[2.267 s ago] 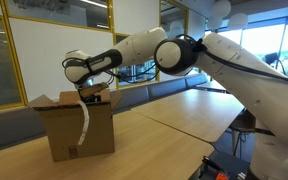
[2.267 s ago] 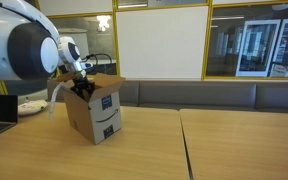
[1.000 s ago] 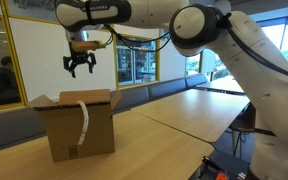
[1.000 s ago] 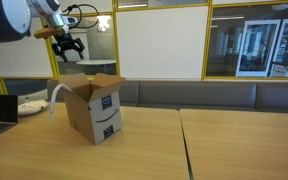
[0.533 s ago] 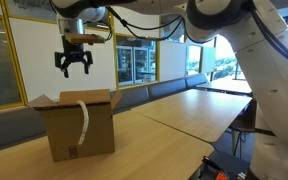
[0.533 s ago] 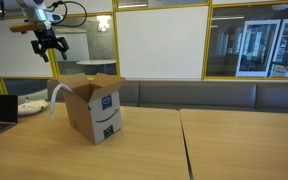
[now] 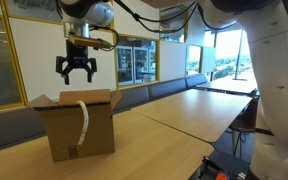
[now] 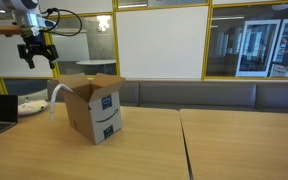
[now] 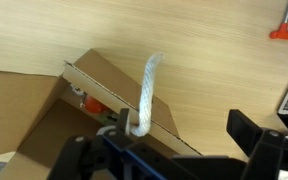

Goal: Put the objects on the table into the box.

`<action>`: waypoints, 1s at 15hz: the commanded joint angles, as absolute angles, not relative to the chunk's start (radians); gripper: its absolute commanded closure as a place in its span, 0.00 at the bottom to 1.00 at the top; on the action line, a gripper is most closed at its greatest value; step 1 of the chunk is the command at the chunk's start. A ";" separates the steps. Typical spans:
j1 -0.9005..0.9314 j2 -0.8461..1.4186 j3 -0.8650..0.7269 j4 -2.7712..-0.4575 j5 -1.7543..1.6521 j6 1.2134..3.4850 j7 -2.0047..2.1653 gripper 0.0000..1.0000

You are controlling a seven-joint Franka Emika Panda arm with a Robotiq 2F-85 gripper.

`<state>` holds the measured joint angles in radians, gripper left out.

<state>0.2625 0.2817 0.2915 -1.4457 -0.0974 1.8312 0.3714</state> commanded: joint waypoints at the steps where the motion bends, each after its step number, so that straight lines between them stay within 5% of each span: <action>1: 0.237 0.220 0.297 -1.583 -0.012 1.955 0.373 0.00; 15: 0.291 0.364 0.206 -1.645 0.017 2.069 0.393 0.00</action>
